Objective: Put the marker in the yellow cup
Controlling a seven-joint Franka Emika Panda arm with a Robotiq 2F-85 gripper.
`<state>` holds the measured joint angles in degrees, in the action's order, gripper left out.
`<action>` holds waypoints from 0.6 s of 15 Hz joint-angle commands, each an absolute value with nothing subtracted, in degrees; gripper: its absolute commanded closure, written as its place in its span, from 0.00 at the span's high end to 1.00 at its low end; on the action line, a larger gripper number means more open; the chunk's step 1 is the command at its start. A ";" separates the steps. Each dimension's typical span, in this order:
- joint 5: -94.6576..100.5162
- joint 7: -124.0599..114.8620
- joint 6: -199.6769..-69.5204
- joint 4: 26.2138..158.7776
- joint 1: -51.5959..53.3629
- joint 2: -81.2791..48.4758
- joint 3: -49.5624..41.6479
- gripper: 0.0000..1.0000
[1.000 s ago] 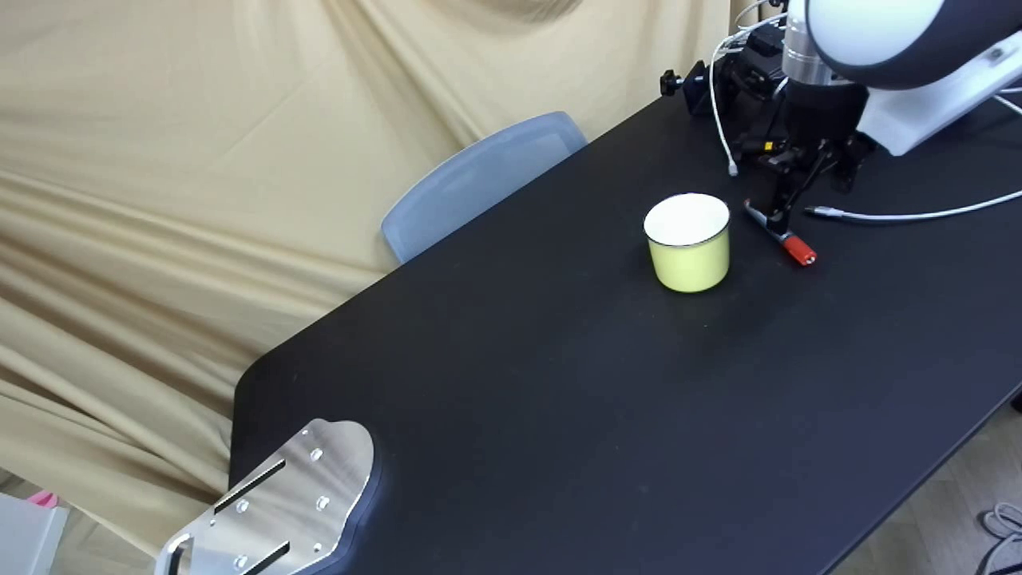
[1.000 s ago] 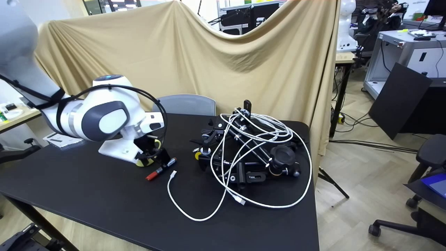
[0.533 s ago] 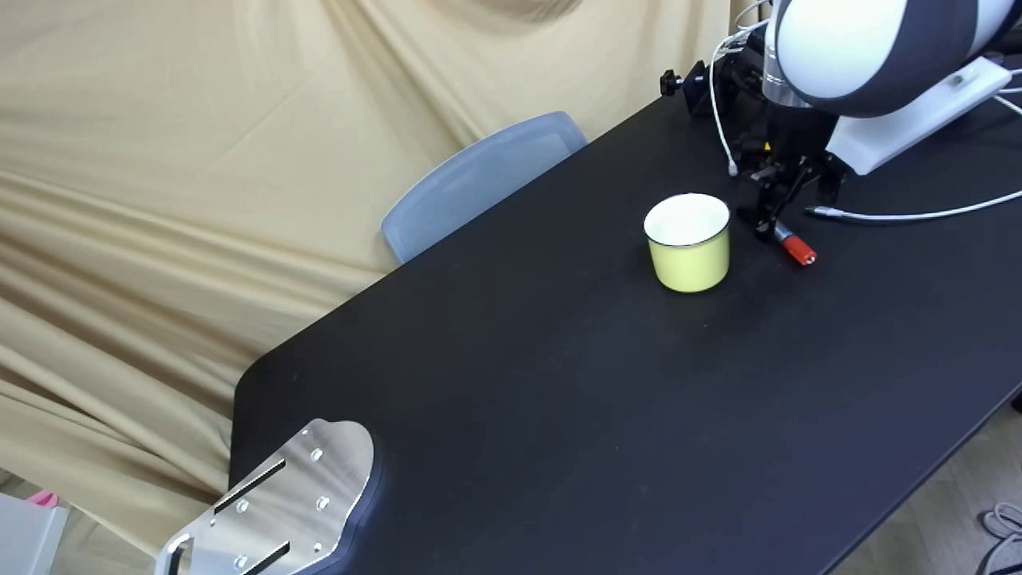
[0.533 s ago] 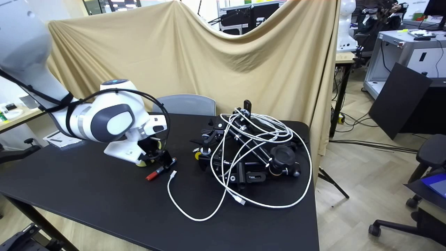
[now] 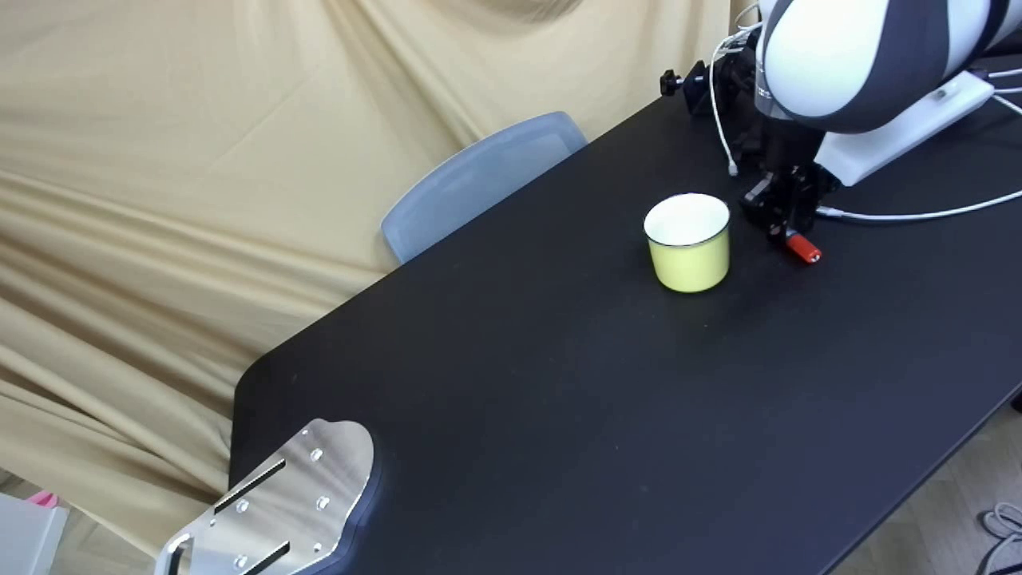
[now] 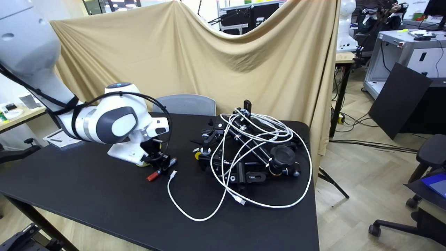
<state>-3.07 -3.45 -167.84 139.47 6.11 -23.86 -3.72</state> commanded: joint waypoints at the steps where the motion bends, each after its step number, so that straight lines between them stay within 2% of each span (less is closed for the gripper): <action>1: -1.66 -6.39 -167.37 138.13 6.94 -24.67 -4.46 0.11; 2: -1.70 -6.29 -167.40 138.29 6.89 -24.34 -4.36 0.03; 3: -1.68 -6.23 -167.30 138.56 6.93 -23.80 -4.31 0.01; 4: -1.56 -6.25 -167.23 138.80 7.07 -23.31 -4.40 0.05; 9: 1.53 -6.30 -164.42 141.15 8.67 -17.77 -6.13 0.05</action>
<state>-1.61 -3.49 -167.30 139.23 6.90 -22.52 -4.14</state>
